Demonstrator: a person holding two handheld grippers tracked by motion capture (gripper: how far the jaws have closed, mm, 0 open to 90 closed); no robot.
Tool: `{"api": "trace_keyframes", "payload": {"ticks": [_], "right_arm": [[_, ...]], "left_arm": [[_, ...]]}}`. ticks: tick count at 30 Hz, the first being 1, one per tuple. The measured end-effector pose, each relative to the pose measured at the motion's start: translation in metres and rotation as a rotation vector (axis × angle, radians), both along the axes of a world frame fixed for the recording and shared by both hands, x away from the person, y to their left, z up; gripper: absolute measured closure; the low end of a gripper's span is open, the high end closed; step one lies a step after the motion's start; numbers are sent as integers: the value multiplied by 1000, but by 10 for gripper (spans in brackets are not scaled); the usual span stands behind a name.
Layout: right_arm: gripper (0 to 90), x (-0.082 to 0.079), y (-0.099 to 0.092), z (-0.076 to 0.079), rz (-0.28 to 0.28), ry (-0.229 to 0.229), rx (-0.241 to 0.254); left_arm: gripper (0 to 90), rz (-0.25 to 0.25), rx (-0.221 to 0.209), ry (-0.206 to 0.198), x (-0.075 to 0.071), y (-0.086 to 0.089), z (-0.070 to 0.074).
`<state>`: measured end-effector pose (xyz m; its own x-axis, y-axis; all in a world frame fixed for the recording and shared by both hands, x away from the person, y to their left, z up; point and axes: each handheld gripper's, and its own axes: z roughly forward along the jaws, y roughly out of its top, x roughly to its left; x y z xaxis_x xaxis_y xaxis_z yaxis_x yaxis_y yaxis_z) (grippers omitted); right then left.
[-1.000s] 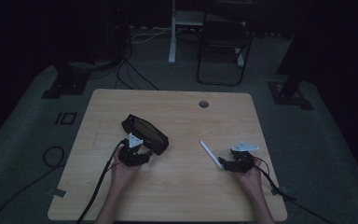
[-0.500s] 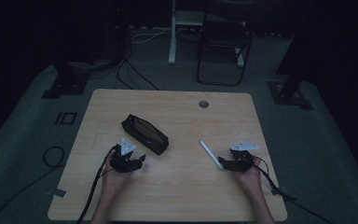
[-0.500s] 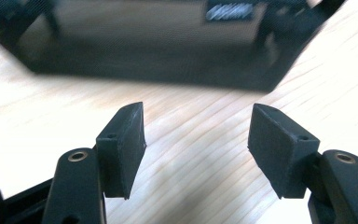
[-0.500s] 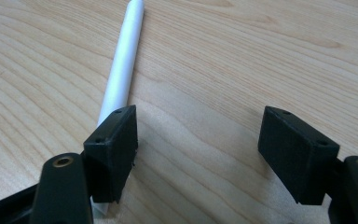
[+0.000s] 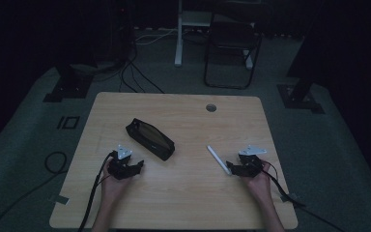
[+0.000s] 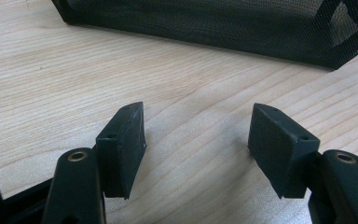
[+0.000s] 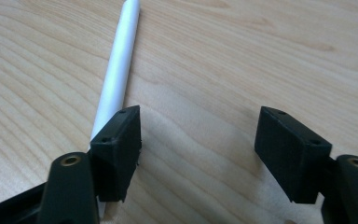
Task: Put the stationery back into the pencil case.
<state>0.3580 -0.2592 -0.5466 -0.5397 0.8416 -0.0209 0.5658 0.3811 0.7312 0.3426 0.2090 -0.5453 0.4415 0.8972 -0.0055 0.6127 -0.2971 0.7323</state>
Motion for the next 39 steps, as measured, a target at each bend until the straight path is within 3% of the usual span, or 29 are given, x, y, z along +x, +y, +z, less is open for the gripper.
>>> {"api": "trace_keyframes", "payload": {"ticks": [4, 8, 11, 15, 23, 31, 34, 39], "right_arm": [[454, 1, 2, 8, -3, -19, 3], [562, 0, 6, 18, 32, -29, 49], [559, 0, 13, 21, 65, -27, 93], [543, 1, 21, 20, 83, -13, 100], [572, -9, 34, 11, 115, 12, 55], [596, -9, 39, 7, 103, 30, 45], [597, -8, 43, 4, 93, 34, 5], [640, -6, 47, 5, 86, 44, -2]], "left_arm": [[370, 1, 22, -8, 0, -1, 0], [370, 0, 22, -7, 1, -1, 0], [370, -1, 22, -7, 1, -1, 0], [370, -1, 23, -7, 1, -1, 0], [369, 3, 23, -8, 2, 0, 0], [362, 12, 44, -24, 2, 0, 0], [362, 13, 43, -23, 2, 0, 0], [361, 14, 42, -23, 2, 0, 0]]}}
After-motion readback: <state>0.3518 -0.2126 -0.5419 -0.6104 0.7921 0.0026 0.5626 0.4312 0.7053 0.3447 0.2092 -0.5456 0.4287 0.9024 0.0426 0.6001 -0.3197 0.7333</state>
